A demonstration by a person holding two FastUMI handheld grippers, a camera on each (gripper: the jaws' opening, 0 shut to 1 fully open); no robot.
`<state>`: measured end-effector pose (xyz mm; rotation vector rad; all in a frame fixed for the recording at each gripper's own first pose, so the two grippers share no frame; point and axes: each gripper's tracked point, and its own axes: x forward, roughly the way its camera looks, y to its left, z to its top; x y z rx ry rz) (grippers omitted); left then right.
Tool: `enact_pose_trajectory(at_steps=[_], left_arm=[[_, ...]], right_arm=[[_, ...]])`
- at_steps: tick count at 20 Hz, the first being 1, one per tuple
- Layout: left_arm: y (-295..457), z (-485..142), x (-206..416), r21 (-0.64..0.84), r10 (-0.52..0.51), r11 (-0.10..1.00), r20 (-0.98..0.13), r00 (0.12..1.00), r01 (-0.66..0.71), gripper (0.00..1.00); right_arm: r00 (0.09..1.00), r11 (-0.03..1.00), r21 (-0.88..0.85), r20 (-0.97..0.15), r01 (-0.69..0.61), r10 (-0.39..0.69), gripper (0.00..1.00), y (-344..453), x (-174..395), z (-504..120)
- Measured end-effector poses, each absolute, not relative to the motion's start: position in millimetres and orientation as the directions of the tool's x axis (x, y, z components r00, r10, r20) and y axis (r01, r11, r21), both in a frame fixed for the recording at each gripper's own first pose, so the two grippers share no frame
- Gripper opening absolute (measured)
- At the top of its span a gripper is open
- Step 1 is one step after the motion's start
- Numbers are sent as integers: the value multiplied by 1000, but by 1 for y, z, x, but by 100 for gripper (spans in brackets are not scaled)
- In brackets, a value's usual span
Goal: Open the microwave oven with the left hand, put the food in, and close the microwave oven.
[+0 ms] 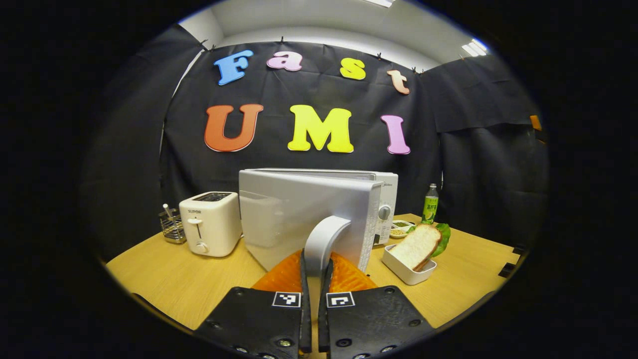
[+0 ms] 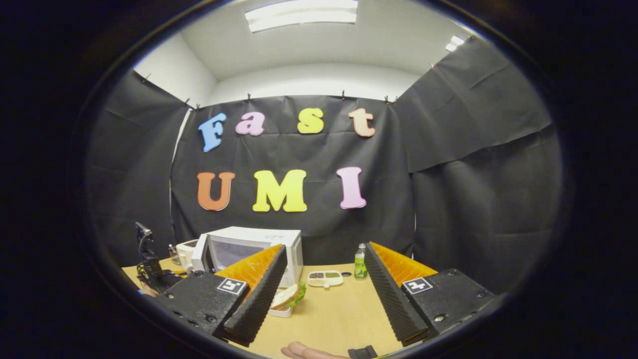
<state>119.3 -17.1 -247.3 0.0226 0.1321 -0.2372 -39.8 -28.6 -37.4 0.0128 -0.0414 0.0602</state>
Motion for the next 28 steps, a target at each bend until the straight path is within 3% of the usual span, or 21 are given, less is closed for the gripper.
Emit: enact_pose_trajectory(at_steps=[3, 4, 5, 8, 15, 19, 20, 21, 22, 23, 24, 25, 28], left_arm=[[20, -246, 110, 14, -192, 981, -132, 972, 196, 4], [33, -245, 108, 17, -174, 984, -134, 976, 178, 4], [48, -247, 107, 22, -151, 988, -140, 978, 156, 4], [92, -246, 102, 16, -78, 997, -150, 986, 81, 7], [129, -236, 84, -3, -118, 993, -144, 983, 118, 10], [156, -221, 58, -11, -67, 998, -132, 989, 66, 10], [156, -215, 52, -6, -50, 999, -131, 990, 50, 5], [158, -206, 44, 4, -31, 999, -126, 991, 32, 36], [161, -201, 38, 15, -11, 1000, -126, 992, 13, 31], [161, -194, 32, 24, 6, 1000, -125, 992, -3, 56], [163, -189, 27, 31, 33, 999, -132, 991, -29, 67], [163, -182, 23, 31, 54, 998, -133, 990, -50, 94], [145, -159, 12, -7, 66, 998, -138, 988, -68, 96]], right_arm=[[995, 996, 1, 39, -88, 87, 98, -6, -40, -37], [995, 995, -4, 37, -97, 97, 91, 1, -40, -38], [994, 994, -11, 33, -106, 106, 98, 8, -39, -39], [991, 991, -17, 24, -131, 131, 99, 29, -36, -43], [989, 990, -8, -47, -144, 144, 99, 41, -23, -66], [985, 991, -3, -106, -136, 135, 99, 30, -5, -81], [983, 990, -2, -122, -138, 137, 99, 28, 0, -84], [980, 990, 0, -146, -139, 137, 92, 26, 8, -89], [975, 990, 3, -173, -143, 141, 99, 23, 17, -94], [970, 989, 8, -196, -146, 145, 99, 22, 25, -97], [962, 989, 19, -227, -149, 150, 99, 18, 35, -101], [954, 987, 31, -254, -155, 157, 99, 15, 45, -106], [911, 982, 67, -367, -176, 188, 99, 7, 79, -129]])
